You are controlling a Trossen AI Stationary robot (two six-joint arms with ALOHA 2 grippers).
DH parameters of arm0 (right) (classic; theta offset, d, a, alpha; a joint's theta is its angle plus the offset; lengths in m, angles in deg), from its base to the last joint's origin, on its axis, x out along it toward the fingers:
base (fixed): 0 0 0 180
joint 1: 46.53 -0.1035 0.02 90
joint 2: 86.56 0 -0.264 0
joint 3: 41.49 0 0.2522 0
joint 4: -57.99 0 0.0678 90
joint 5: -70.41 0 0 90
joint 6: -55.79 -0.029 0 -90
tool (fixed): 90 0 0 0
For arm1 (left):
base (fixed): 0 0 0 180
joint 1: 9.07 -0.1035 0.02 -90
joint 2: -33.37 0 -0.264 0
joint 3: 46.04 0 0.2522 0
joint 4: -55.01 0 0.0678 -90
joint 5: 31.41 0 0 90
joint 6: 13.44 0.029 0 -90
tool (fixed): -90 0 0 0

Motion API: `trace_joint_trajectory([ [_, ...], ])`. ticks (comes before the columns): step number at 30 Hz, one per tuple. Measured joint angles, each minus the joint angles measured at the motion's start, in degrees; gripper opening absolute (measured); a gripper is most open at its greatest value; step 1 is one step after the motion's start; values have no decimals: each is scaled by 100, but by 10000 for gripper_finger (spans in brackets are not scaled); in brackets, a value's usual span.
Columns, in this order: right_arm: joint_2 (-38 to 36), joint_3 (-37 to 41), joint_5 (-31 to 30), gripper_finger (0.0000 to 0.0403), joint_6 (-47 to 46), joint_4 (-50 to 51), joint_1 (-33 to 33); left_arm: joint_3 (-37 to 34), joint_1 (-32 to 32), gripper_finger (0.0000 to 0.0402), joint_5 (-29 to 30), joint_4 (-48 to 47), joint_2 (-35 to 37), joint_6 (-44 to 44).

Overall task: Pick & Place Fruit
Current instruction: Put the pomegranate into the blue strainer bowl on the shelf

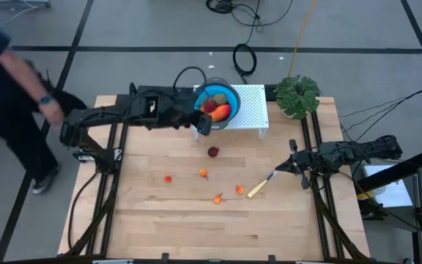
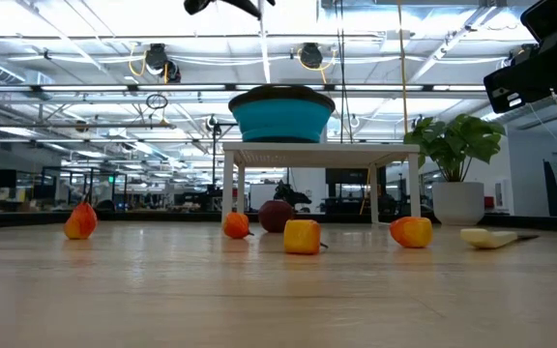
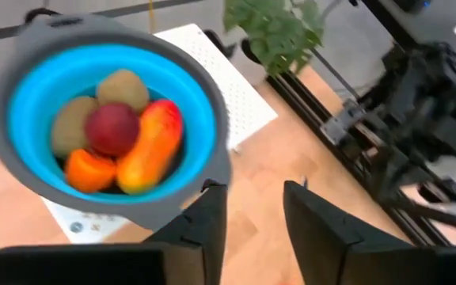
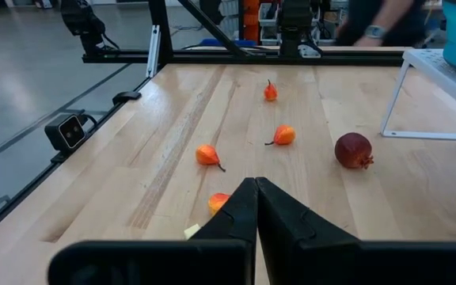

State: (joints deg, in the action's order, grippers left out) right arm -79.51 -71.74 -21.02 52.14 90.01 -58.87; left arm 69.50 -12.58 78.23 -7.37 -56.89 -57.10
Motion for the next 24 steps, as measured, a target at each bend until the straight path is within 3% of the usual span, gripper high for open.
trace_joint_trajectory([
  [12, -2, 0, 0, 0, -19, 0, -1, 0, 767, 7, 4, -169, -31, 94],
  [24, -2, 0, 2, 0, -16, 0, -2, -32, 1387, 4, -4, -849, -303, -467],
])
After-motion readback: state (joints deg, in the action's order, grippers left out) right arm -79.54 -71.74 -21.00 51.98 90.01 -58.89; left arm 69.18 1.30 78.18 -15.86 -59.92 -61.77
